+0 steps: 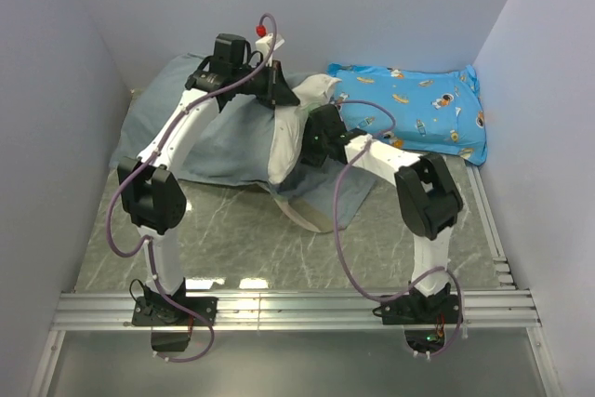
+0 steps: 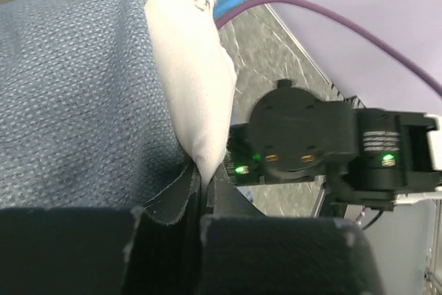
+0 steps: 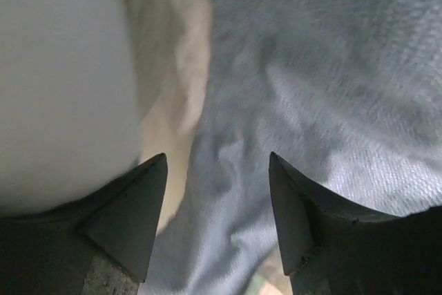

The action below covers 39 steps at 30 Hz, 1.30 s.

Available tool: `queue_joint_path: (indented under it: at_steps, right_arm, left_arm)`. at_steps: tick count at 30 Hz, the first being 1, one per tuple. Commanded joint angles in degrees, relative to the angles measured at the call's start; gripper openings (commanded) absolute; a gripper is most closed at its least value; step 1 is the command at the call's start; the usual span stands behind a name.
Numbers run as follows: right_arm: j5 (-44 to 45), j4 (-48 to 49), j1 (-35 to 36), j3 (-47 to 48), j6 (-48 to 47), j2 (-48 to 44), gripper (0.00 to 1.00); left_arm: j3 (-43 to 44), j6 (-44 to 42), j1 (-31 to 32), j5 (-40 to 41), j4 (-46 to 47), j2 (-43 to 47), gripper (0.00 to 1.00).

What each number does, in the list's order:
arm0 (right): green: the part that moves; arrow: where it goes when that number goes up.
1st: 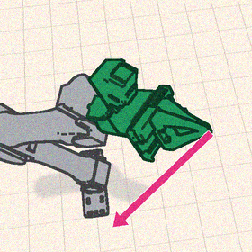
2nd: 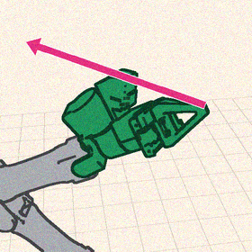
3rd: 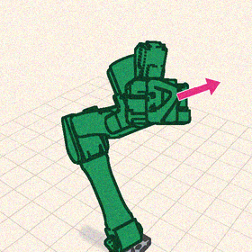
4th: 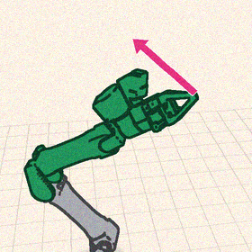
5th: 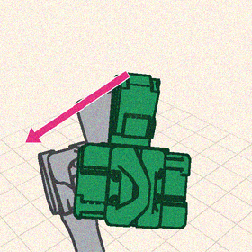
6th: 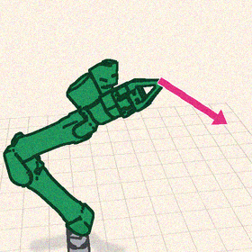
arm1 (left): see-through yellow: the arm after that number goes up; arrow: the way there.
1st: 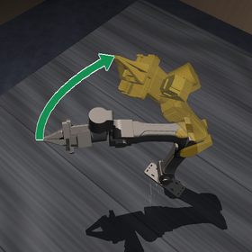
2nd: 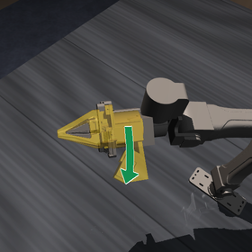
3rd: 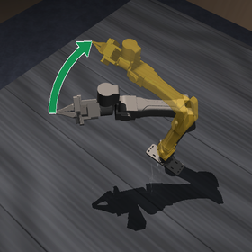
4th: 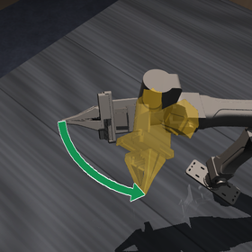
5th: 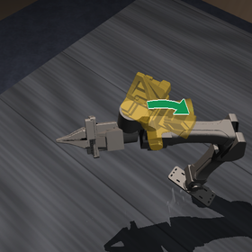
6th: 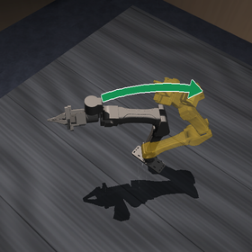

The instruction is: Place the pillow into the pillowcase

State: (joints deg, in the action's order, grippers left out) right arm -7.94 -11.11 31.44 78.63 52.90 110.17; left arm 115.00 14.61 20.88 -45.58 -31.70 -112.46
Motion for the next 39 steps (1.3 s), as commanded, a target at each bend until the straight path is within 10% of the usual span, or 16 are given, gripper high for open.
queue_joint_path:
  at_steps: [1,6,12,24,33,39]
  right_arm:
    - [4.6,-3.3,1.4,6.2,2.5,5.5,0.68]
    - [-12.0,21.9,-0.1,-2.5,10.0,8.0,0.46]
    - [-16.4,46.6,-0.2,-14.8,16.5,2.2,0.47]
    - [-12.2,49.4,2.4,-0.8,25.8,18.8,0.22]
    - [-3.0,12.8,2.8,15.8,16.5,25.1,0.0]
    - [6.2,-5.6,0.8,7.4,0.1,12.7,0.0]
  left_arm:
    - [-0.7,3.9,0.1,-4.3,6.9,2.2,0.0]
    - [-5.0,6.7,-0.2,-6.5,12.1,3.5,0.0]
    - [-8.3,11.9,-0.8,-9.1,18.1,4.0,0.0]
    - [-11.2,20.4,-0.8,-12.1,24.3,3.1,0.0]
    - [-12.4,18.4,-1.0,-7.3,21.1,5.2,0.0]
    - [-15.4,18.3,-3.8,1.4,20.3,6.7,0.0]
